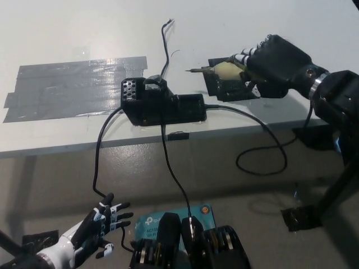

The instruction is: The robot uses its right hand to grab and lift the soldering gun kept on the middle of the table and puts it in its base

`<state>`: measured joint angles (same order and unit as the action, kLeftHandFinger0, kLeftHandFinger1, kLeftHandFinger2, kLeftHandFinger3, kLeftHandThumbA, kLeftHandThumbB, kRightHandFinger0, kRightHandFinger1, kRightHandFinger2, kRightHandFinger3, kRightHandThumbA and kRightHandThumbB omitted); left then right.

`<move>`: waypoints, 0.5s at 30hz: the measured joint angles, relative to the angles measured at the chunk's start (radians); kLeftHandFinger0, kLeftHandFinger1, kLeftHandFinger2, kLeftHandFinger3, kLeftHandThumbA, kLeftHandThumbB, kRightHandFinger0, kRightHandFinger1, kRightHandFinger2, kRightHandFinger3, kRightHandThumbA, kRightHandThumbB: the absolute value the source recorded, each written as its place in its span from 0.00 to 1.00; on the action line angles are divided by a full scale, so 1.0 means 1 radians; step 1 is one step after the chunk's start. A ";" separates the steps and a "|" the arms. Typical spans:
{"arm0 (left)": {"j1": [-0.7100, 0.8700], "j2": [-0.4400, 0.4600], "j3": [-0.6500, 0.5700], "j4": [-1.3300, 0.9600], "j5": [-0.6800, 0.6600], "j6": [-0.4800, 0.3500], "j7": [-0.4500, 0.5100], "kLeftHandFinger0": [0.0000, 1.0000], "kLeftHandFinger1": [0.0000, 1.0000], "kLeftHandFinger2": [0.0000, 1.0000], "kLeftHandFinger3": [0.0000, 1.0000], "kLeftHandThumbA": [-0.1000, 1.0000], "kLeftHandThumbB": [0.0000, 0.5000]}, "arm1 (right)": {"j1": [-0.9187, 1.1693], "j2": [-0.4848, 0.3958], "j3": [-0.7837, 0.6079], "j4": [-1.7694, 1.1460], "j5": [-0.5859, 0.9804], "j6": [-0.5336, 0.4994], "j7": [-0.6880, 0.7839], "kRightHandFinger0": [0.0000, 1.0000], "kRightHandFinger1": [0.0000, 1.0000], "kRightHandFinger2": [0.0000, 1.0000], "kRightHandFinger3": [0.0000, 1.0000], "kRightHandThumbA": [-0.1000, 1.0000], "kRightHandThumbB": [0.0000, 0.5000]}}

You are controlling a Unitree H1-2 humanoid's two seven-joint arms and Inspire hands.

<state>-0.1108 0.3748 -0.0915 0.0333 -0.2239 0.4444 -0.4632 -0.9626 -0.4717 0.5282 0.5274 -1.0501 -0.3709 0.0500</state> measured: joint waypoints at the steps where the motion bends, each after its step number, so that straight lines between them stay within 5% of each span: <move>1: 0.000 0.000 0.000 0.000 0.000 0.000 0.000 1.00 1.00 1.00 1.00 1.00 0.69 | 0.000 0.003 0.000 -0.007 0.000 0.001 0.004 0.00 0.07 0.48 0.39 0.00 0.19; 4: 0.000 0.000 -0.001 0.000 0.000 -0.001 0.000 1.00 1.00 1.00 1.00 1.00 0.70 | -0.001 0.014 0.000 -0.025 0.001 0.001 0.011 0.00 0.00 0.40 0.31 0.00 0.27; 5: -0.001 0.000 -0.001 0.000 0.000 -0.001 0.000 1.00 1.00 1.00 1.00 1.00 0.70 | -0.002 0.021 0.000 -0.028 0.001 0.001 0.012 0.00 0.00 0.42 0.25 0.00 0.13; 10: -0.001 0.000 -0.003 0.000 0.001 -0.001 0.000 1.00 1.00 1.00 1.00 1.00 0.70 | -0.004 0.042 -0.009 -0.044 0.016 0.002 0.033 0.00 0.00 0.44 0.10 0.00 0.13; 12: -0.001 0.000 -0.003 0.000 0.002 -0.001 0.000 1.00 1.00 1.00 1.00 1.00 0.71 | -0.004 0.045 -0.011 -0.048 0.018 0.002 0.036 0.00 0.06 0.51 0.11 0.00 0.01; 14: -0.001 0.000 -0.003 0.000 0.002 -0.001 0.000 1.00 1.00 1.00 1.00 1.00 0.69 | -0.004 0.047 -0.011 -0.053 0.018 0.003 0.044 0.00 0.08 0.54 0.11 0.00 0.07; 15: -0.001 0.000 -0.003 0.000 0.002 -0.001 0.000 1.00 1.00 1.00 1.00 1.00 0.67 | -0.004 0.049 -0.011 -0.056 0.017 0.003 0.047 0.00 0.08 0.53 0.15 0.00 0.25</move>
<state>-0.1121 0.3750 -0.0943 0.0333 -0.2221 0.4431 -0.4633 -0.9667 -0.4230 0.5172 0.4715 -1.0326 -0.3675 0.0973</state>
